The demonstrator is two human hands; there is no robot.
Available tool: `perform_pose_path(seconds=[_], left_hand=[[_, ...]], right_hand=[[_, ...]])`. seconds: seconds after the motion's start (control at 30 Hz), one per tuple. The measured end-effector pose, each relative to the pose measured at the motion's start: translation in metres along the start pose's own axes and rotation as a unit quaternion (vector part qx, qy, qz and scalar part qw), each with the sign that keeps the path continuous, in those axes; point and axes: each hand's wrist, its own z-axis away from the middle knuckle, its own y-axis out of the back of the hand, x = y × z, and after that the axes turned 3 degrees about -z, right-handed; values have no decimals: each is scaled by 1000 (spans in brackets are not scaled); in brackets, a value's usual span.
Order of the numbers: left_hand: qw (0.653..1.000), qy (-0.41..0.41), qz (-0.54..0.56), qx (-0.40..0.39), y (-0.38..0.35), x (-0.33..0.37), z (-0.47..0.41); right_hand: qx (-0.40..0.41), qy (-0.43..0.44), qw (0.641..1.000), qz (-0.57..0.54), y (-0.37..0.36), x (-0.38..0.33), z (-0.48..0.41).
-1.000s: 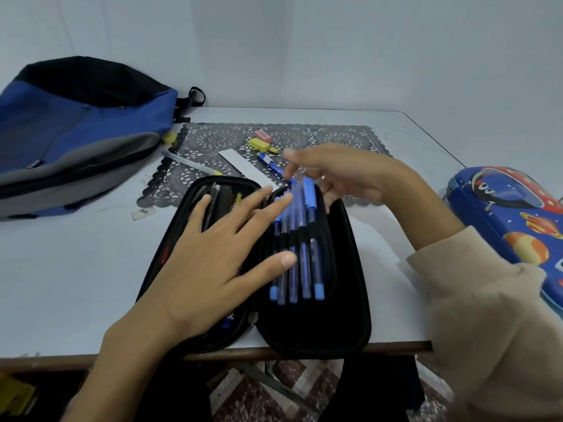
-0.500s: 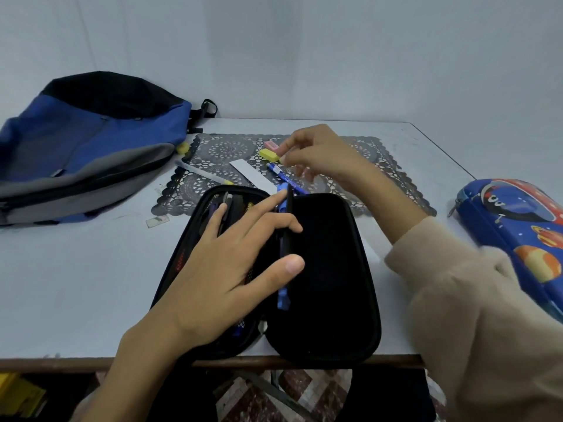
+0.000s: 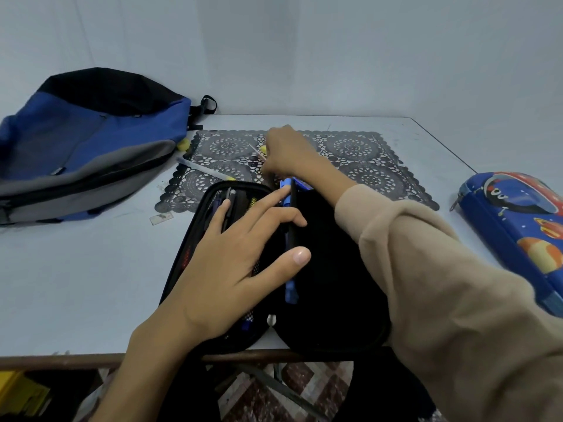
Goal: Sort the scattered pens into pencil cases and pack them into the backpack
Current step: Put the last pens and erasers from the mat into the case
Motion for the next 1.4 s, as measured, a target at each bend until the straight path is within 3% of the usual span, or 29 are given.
perform_pose_path(seconds=[0.1, 0.17, 0.23, 0.3, 0.43, 0.57, 0.63, 0.83, 1.07, 1.3, 1.4], left_hand=[[1000, 9, 3, -2, 1, 0, 0], [1000, 16, 4, -6, 2, -1, 0], [1000, 17, 1, -10, 1, -1, -1], [1000, 17, 1, -11, 1, -2, -3], [1000, 19, 1, -10, 1, -2, -3], [1000, 17, 1, -5, 0, -1, -3], [1000, 17, 1, -3, 0, -1, -3], [1000, 19, 2, 2, 0, -2, -2], [1000, 17, 7, 4, 0, -2, -1], [1000, 18, 7, 2, 1, -2, -1], [1000, 19, 3, -4, 1, -1, -1]], right_hand=[[140, -42, 976, -163, 18, 16, 2], [199, -82, 918, -334, 41, 26, 17], [168, -91, 880, -435, 62, 35, 41], [87, -85, 863, -490, 79, 40, 68], [-75, -97, 887, -445, 84, 44, 124], [-230, -110, 865, -433, 69, 37, 159], [-258, -105, 867, -413, 59, 32, 162], [-272, -55, 895, -350, 46, 27, 155], [-195, 22, 959, -202, 37, 31, 144], [-237, 20, 929, -282, 42, 40, 134], [-156, -18, 931, -330, 43, 47, 113]])
